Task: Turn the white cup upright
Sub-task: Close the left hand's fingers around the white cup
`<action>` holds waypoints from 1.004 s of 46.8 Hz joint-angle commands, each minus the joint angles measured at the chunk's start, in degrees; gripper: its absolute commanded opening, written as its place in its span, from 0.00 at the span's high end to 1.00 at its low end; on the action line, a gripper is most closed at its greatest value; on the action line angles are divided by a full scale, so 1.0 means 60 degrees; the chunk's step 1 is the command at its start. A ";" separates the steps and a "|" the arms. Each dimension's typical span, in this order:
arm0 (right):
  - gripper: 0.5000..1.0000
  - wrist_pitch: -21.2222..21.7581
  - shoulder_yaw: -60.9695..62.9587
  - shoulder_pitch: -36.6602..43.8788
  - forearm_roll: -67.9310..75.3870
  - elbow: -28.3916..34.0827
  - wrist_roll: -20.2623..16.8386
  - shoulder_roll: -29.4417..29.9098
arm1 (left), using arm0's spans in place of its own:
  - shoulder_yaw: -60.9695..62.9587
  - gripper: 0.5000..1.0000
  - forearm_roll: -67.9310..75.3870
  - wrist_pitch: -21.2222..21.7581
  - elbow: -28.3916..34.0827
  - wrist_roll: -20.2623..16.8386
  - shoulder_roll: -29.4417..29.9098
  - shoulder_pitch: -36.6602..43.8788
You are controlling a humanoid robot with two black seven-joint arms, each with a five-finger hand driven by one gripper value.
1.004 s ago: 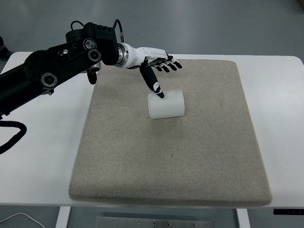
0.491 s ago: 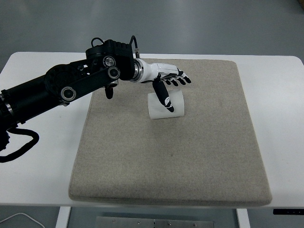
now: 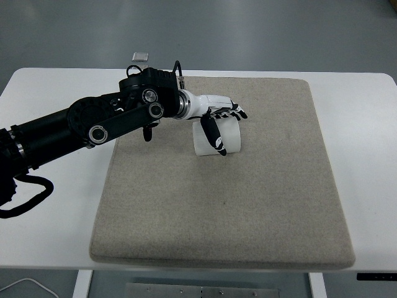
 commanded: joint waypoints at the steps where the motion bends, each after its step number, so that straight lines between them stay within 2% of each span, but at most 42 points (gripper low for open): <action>1: 0.14 0.0000 0.0005 0.0000 -0.0003 0.0000 0.0001 0.0000 | 0.0051 0.02 0.0000 0.0000 0.0000 -0.0001 -0.0004 0.0025; 5: 0.14 0.0000 -0.0009 0.0000 -0.0003 0.0000 -0.0013 0.0000 | 0.0066 0.04 0.0000 0.0000 0.0000 -0.0001 -0.0004 0.0025; 10: 0.14 0.0000 0.0005 0.0000 -0.0003 0.0000 0.0001 0.0000 | 0.0081 0.11 0.0014 0.0000 0.0014 -0.0001 -0.0004 0.0025; 14: 0.14 0.0000 0.0005 0.0000 0.0012 0.0000 0.0001 0.0000 | 0.0081 0.12 0.0029 0.0132 0.0029 -0.0001 -0.0004 0.0039; 21: 0.14 0.0000 0.0005 0.0000 -0.0003 0.0000 0.0001 0.0000 | 0.0095 0.30 0.0029 0.0147 0.0014 -0.0001 -0.0004 0.0039; 24: 0.14 0.0000 -0.0009 0.0000 -0.0002 0.0000 0.0001 0.0000 | 0.0095 0.41 0.0044 0.0147 0.0029 -0.0001 -0.0004 0.0025; 31: 0.14 0.0000 -0.0009 0.0000 0.0012 0.0000 0.0001 0.0000 | 0.0095 0.55 0.0102 0.0074 0.0014 0.0028 0.0011 -0.0005; 32: 0.14 0.0000 -0.0009 0.0000 -0.0002 0.0000 -0.0013 0.0000 | 0.0095 0.59 0.0102 0.0059 0.0014 0.0043 0.0011 0.0010; 35: 0.14 0.0000 0.0005 0.0000 -0.0002 0.0000 0.0001 0.0000 | 0.0095 0.87 0.0102 0.0059 0.0014 0.0043 0.0011 0.0010; 37: 0.14 0.0000 0.0005 0.0000 -0.0003 0.0000 0.0001 0.0000 | 0.0095 1.00 0.0102 0.0059 0.0014 0.0043 0.0011 -0.0004; 47: 0.14 0.0000 -0.0009 0.0000 -0.0003 0.0000 0.0001 0.0000 | -0.0066 1.00 -0.0103 -0.0043 0.0029 0.0028 0.0113 -0.0122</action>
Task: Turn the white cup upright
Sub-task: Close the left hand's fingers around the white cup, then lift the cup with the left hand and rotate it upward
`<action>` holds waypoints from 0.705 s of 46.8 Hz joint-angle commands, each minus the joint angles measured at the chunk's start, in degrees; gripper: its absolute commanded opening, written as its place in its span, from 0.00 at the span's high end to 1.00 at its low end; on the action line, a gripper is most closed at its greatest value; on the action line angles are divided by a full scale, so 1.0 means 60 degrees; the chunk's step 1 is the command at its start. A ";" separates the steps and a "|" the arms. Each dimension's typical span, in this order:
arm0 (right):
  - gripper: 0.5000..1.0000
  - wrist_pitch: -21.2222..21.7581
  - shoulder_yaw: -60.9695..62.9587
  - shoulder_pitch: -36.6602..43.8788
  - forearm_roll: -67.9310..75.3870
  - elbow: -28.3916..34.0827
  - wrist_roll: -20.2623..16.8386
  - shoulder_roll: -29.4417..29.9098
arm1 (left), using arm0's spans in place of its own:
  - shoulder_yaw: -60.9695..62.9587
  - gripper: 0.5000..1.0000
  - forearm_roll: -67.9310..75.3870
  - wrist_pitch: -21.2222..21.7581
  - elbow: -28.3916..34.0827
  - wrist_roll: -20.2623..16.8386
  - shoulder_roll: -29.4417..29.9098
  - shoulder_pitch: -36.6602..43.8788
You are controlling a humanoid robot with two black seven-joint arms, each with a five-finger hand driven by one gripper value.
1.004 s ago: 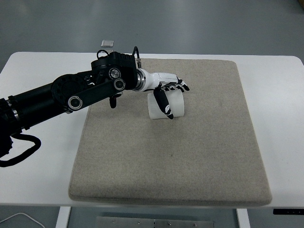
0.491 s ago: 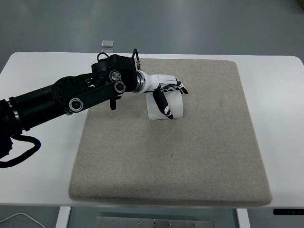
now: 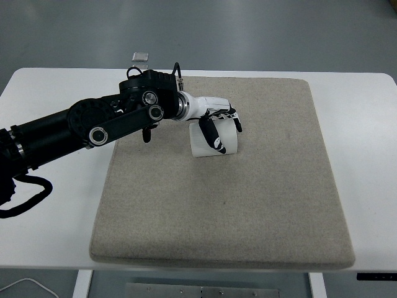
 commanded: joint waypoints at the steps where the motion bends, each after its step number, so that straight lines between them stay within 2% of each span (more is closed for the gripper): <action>1: 0.14 0.0000 -0.0012 0.0000 -0.0003 0.0000 -0.0014 0.0000 | -0.0129 1.00 -0.0126 -0.0081 0.0004 -0.0020 0.0051 -0.0065; 16: 0.14 0.0000 -0.0011 0.0000 -0.0003 0.0000 0.0001 0.0000 | -0.1374 1.00 -0.1166 -0.0418 0.0780 -0.0049 0.0227 -0.0285; 33: 0.14 0.0000 0.0003 0.0000 -0.0003 0.0000 -0.0014 0.0000 | -0.2399 1.00 -0.2089 -0.0477 0.1717 -0.0239 0.0549 -0.0271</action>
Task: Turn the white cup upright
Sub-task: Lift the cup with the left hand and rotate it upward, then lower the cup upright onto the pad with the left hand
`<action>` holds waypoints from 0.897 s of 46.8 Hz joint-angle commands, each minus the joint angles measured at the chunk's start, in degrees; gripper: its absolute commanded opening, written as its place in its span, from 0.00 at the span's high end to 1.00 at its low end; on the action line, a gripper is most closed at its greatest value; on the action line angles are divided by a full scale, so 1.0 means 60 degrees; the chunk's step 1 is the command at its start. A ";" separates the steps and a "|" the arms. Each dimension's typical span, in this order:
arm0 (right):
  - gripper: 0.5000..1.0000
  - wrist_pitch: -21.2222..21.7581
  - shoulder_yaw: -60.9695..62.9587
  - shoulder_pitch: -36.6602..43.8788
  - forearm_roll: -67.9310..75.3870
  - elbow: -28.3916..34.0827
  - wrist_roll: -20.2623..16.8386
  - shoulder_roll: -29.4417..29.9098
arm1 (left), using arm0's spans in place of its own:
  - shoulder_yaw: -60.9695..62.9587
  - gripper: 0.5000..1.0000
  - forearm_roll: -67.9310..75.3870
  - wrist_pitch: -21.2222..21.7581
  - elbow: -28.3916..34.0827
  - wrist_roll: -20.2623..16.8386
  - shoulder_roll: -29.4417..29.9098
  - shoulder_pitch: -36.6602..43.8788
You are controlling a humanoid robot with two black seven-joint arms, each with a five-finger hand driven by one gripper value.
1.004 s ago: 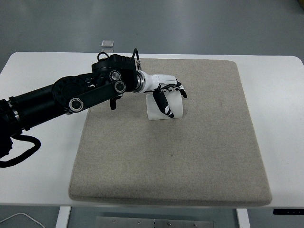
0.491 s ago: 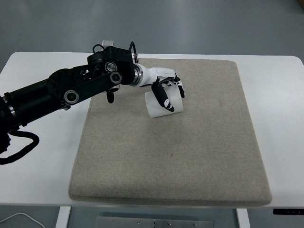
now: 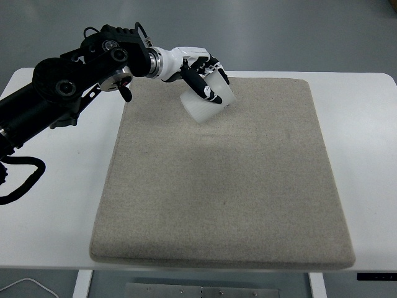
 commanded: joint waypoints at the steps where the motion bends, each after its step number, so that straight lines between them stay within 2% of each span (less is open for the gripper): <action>1: 0.14 0.0000 0.0000 0.0000 0.0012 0.0000 0.0000 0.0000 | -0.0273 1.00 -0.0181 -0.0015 0.0197 -0.0065 0.0094 0.0031; 8: 0.14 0.0000 -0.0014 0.0000 0.0012 0.0000 0.0000 0.0000 | -0.0727 1.00 -0.0255 -0.0015 0.0344 -0.0577 0.0327 0.0207; 19: 0.14 0.0000 0.0000 0.0000 -0.0002 0.0000 0.0000 0.0000 | -0.1591 1.00 -0.0313 -0.0030 0.0505 -0.1939 0.0489 0.1334; 36: 0.14 0.0000 -0.0014 0.0000 -0.0002 0.0000 0.0000 0.0000 | -0.1768 1.00 -0.0387 -0.1055 0.0872 -0.5337 0.1075 0.2331; 42: 0.14 0.0000 0.0000 0.0000 -0.0002 0.0000 0.0000 0.0000 | -0.1651 1.00 -0.0372 -0.1202 0.1076 -0.6859 0.1178 0.2609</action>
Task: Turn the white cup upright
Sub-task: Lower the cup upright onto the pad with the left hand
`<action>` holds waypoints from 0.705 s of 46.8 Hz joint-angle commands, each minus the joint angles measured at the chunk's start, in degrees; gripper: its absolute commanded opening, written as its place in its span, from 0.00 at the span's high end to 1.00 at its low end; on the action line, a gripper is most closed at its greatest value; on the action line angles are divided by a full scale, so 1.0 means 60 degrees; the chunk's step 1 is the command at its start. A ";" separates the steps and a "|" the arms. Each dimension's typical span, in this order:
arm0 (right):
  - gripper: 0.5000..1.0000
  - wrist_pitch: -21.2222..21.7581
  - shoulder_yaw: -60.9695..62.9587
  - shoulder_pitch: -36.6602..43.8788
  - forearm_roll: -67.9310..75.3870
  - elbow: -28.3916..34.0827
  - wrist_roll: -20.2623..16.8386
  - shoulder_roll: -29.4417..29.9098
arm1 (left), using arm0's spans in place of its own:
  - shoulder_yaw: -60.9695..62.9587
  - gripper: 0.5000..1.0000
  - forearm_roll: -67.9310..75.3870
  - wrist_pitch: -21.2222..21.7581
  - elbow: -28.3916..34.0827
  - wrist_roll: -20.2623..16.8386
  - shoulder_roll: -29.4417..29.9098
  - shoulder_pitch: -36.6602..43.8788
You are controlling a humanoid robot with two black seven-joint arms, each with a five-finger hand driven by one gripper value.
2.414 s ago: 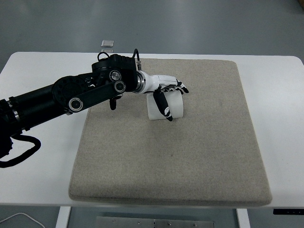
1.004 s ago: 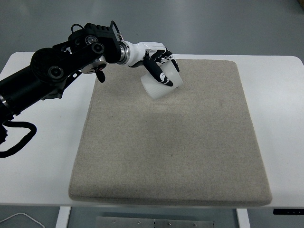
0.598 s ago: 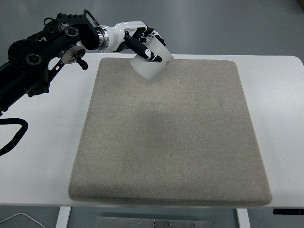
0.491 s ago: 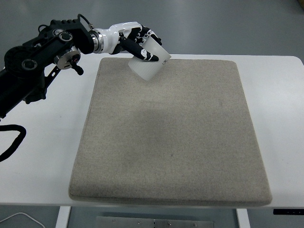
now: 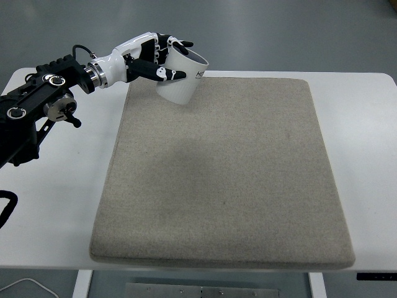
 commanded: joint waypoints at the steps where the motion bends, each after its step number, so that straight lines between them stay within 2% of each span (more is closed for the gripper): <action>1: 0.14 0.0000 0.0002 0.0000 -0.0002 -0.0001 -0.0002 0.0000 | 0.0138 1.00 0.0032 -0.0031 0.0194 -0.0942 0.0020 0.0172; 7: 0.14 0.0000 0.0002 0.0000 -0.0002 -0.0001 -0.0002 0.0000 | 0.0168 1.00 0.0091 -0.0031 0.0501 -0.2188 0.0020 0.0435; 12: 0.14 0.0000 0.0002 0.0000 -0.0002 -0.0001 -0.0002 0.0000 | 0.0153 1.00 0.0106 0.0042 0.0634 -0.2984 0.0005 0.0772; 28: 0.14 0.0000 -0.0013 0.0000 -0.0002 -0.0001 -0.0002 0.0000 | 0.0577 1.00 0.0325 0.0789 0.0766 -0.2984 -0.0083 0.1739; 33: 0.14 0.0000 0.0002 0.0000 0.0012 -0.0001 -0.0002 0.0000 | 0.0783 1.00 0.0325 0.1272 0.0766 -0.2984 -0.0083 0.1857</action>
